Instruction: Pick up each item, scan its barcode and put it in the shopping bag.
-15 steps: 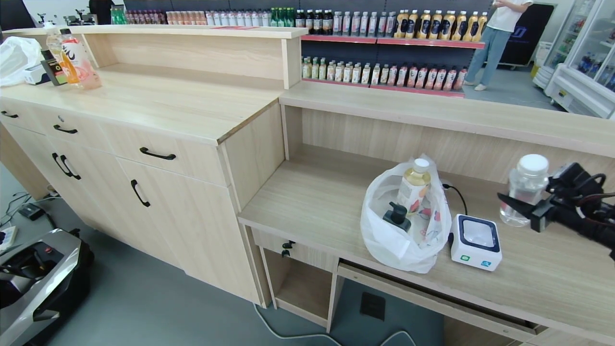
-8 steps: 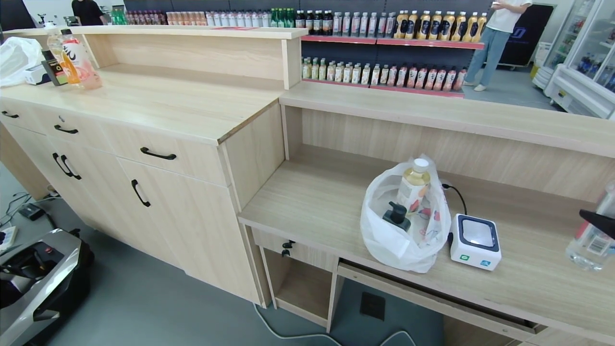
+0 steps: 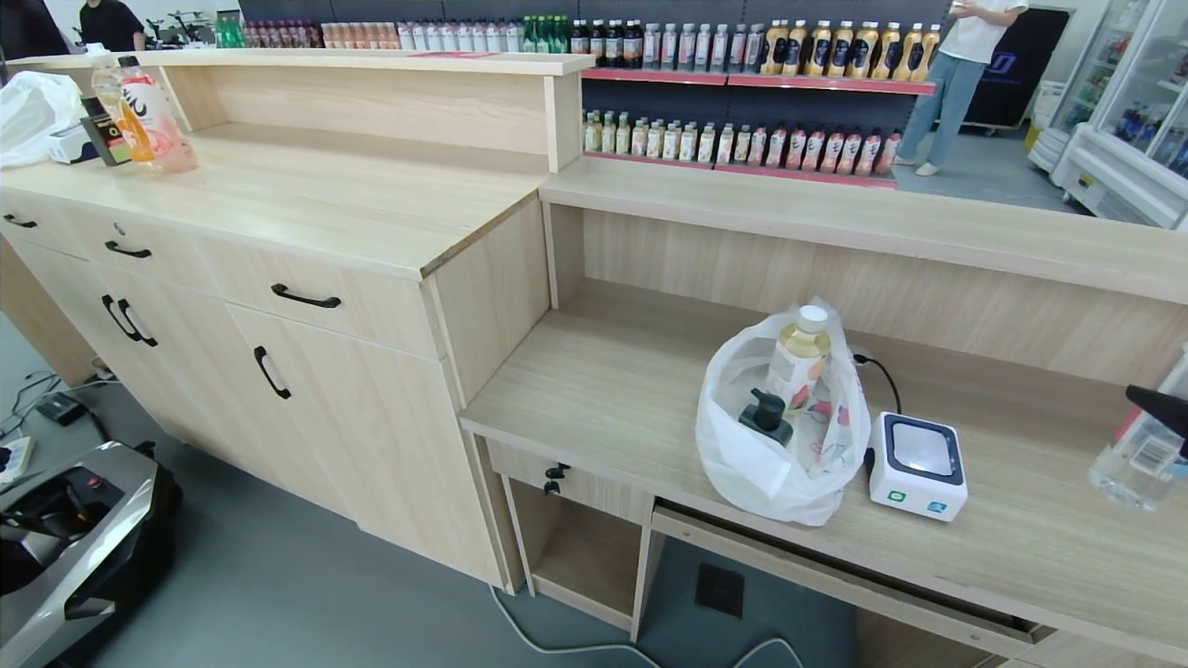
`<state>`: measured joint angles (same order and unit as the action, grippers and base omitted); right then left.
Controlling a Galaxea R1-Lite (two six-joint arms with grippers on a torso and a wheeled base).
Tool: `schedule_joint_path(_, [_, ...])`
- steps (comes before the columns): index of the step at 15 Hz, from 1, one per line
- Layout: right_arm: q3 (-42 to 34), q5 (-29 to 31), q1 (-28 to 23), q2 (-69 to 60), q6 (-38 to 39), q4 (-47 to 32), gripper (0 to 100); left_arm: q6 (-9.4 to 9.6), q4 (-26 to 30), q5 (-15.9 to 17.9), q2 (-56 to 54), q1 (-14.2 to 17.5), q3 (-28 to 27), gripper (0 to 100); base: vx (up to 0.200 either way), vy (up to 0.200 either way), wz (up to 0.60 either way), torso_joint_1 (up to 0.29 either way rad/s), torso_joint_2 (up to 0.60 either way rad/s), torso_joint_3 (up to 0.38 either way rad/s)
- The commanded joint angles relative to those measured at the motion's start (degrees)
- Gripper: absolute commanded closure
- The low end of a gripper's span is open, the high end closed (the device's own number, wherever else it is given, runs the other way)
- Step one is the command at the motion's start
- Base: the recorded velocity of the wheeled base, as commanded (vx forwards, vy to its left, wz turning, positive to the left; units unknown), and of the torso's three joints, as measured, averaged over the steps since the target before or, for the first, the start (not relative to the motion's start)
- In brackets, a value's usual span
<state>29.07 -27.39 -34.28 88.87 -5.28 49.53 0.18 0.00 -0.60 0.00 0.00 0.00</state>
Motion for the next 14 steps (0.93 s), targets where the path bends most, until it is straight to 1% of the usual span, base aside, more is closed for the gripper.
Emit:
schedule_joint_path(1, [1.2,9.7,6.9,1.2,5.7,3.0,100,-0.01,0.0,0.0,0.0,0.0,0.0,100,0.000,0.000,0.00,0.000,0.00,0.000])
schedule_joint_path(2, [0.2,17.5,11.3,2.4,6.3,7.2,100,-0.01,0.0,0.0,0.0,0.0,0.0,100,0.000,0.000,0.00,0.000,0.00,0.000])
schedule_joint_path(3, [-1.0,20.5,13.4,2.9,5.4,10.1,100,-0.01,0.0,0.0,0.0,0.0,0.0,100,0.000,0.000,0.00,0.000,0.00,0.000])
schedule_joint_path(4, [-2.5,24.4,14.8,3.2,-2.3,11.7,100,-0.01,0.0,0.0,0.0,0.0,0.0,100,0.000,0.000,0.00,0.000,0.00,0.000])
schedule_joint_path(5, [-2.8,26.1,14.7,3.3,-7.4,11.5,100,-0.01,0.0,0.0,0.0,0.0,0.0,100,0.000,0.000,0.00,0.000,0.00,0.000])
schedule_joint_path(6, [-3.1,28.5,14.2,3.2,-15.6,12.0,100,-0.01,0.0,0.0,0.0,0.0,0.0,100,0.000,0.000,0.00,0.000,0.00,0.000])
schedule_joint_path(7, [-3.1,28.5,14.2,3.2,-17.2,12.9,100,-0.01,0.0,0.0,0.0,0.0,0.0,100,0.000,0.000,0.00,0.000,0.00,0.000])
schedule_joint_path(9, [-3.8,28.5,15.5,3.9,-17.7,16.6,100,-0.01,0.0,0.0,0.0,0.0,0.0,100,0.000,0.000,0.00,0.000,0.00,0.000])
schedule_joint_path(11, [-4.0,28.8,15.6,4.2,-19.2,18.5,100,-0.01,0.0,0.0,0.0,0.0,0.0,100,0.000,0.000,0.00,0.000,0.00,0.000])
schedule_joint_path(14, [-4.4,27.5,16.0,4.9,-19.0,21.4,100,-0.01,0.0,0.0,0.0,0.0,0.0,100,0.000,0.000,0.00,0.000,0.00,0.000])
